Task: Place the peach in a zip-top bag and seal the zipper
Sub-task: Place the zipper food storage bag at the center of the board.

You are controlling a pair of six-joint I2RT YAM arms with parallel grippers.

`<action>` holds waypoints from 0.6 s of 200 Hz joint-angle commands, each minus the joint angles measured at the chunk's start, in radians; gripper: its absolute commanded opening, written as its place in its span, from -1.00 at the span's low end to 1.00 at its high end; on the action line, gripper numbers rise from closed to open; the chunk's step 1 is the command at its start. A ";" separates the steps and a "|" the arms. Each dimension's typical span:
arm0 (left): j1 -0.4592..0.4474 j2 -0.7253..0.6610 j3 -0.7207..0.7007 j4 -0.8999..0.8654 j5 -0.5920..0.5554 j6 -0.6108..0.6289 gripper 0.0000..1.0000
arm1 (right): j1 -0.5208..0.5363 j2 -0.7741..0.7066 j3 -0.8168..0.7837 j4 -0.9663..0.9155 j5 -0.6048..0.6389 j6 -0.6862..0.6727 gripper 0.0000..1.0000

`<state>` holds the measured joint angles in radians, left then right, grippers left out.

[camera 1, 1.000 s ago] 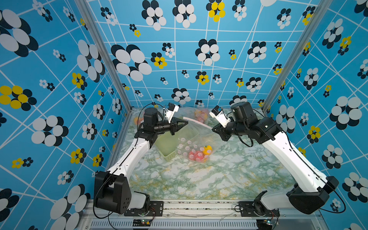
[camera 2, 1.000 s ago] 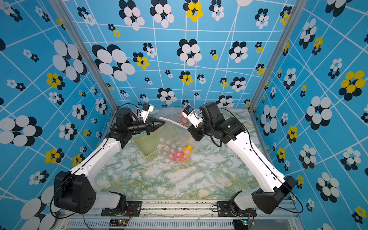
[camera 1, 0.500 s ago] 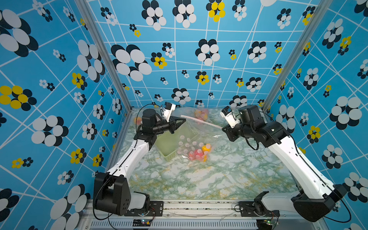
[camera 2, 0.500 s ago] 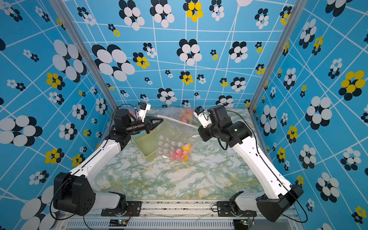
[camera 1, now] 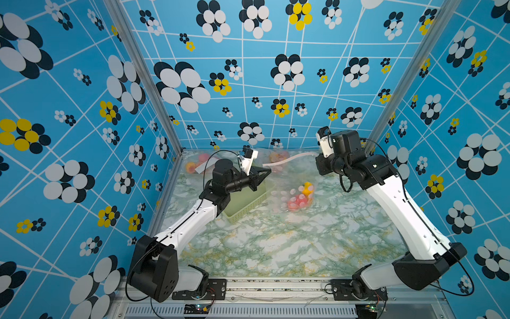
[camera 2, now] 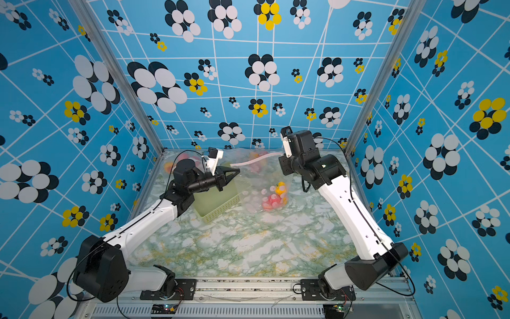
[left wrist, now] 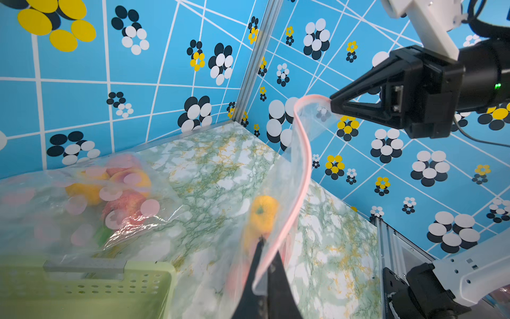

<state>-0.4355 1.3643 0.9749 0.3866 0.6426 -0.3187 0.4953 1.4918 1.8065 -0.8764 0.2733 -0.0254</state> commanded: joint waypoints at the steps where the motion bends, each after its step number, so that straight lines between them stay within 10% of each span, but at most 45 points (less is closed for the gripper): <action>1: -0.049 0.012 0.001 0.093 -0.178 -0.003 -1.00 | -0.018 0.071 0.076 0.022 0.088 0.033 -0.80; 81: -0.091 0.086 -0.016 0.090 -0.453 -0.154 -1.00 | -0.046 0.319 0.215 0.052 0.009 0.059 -0.75; 120: -0.064 0.079 -0.017 0.067 -0.469 -0.132 -1.00 | -0.046 0.346 0.274 0.027 -0.041 0.076 0.01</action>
<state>-0.5209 1.4494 0.9676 0.4511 0.2153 -0.4530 0.4511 1.8442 2.0136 -0.8337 0.2737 0.0269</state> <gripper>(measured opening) 0.055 0.416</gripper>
